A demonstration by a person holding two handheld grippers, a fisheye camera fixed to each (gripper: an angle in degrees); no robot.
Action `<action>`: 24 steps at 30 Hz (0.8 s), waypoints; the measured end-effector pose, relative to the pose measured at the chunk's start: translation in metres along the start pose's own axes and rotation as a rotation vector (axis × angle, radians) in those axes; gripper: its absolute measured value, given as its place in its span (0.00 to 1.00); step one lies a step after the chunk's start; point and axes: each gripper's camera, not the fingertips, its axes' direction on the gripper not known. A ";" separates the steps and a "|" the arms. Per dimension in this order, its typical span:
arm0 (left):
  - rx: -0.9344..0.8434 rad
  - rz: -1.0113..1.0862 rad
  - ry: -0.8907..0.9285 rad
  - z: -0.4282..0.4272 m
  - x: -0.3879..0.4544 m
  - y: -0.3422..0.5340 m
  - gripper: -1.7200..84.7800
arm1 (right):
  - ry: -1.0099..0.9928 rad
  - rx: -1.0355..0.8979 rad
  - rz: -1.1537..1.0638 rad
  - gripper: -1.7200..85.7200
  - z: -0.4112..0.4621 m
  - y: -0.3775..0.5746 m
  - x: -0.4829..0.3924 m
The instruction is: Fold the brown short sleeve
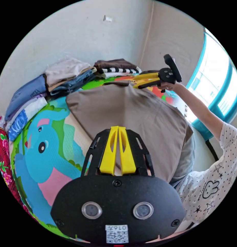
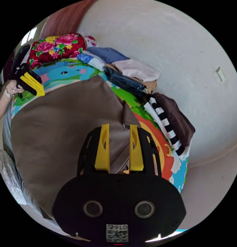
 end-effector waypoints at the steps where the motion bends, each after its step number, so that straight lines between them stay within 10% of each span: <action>1: -0.017 -0.002 -0.006 0.006 -0.002 -0.005 0.01 | 0.030 -0.022 -0.001 0.14 0.009 -0.006 0.005; 24: -0.040 0.085 -0.168 -0.004 -0.037 -0.107 0.01 | 0.013 -0.133 0.555 0.06 0.088 -0.044 0.300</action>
